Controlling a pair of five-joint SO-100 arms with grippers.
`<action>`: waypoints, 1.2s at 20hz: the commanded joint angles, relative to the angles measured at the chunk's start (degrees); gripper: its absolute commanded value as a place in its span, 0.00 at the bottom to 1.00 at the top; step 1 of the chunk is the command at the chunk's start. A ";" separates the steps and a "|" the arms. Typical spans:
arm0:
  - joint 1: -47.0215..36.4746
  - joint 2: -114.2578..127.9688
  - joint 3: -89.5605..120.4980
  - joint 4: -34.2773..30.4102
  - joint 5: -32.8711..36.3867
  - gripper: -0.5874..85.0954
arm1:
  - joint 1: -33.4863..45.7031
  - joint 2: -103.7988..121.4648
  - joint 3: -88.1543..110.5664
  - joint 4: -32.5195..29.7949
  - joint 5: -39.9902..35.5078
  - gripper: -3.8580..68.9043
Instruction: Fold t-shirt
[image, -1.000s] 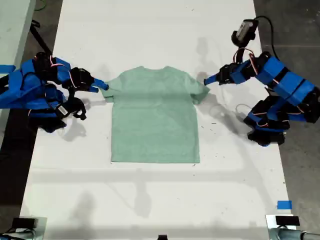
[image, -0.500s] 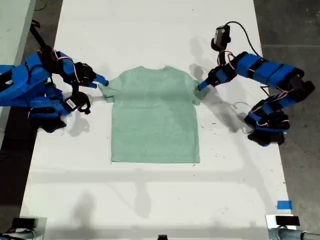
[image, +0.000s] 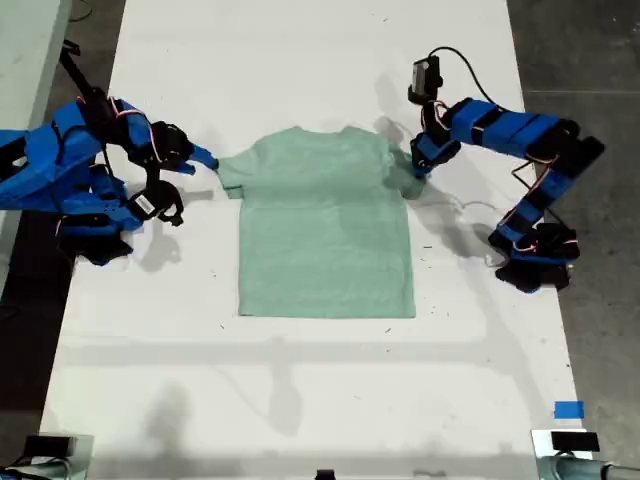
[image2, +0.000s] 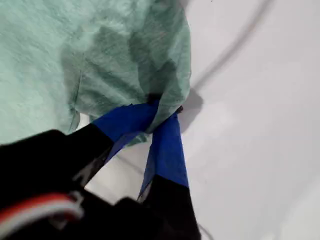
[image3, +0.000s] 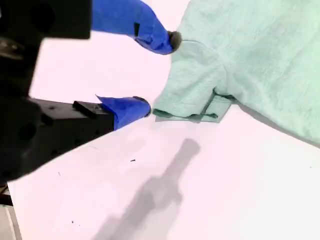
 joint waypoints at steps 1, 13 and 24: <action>0.79 -0.62 -3.43 -0.09 0.00 0.25 | -2.11 10.28 -3.34 5.36 1.93 0.03; 1.49 -2.29 -3.52 -2.02 -0.09 0.25 | -27.86 -2.81 -37.44 5.36 20.83 0.03; 1.14 -2.29 -2.99 -2.29 0.53 0.26 | -33.75 -26.63 -62.84 10.81 26.72 0.61</action>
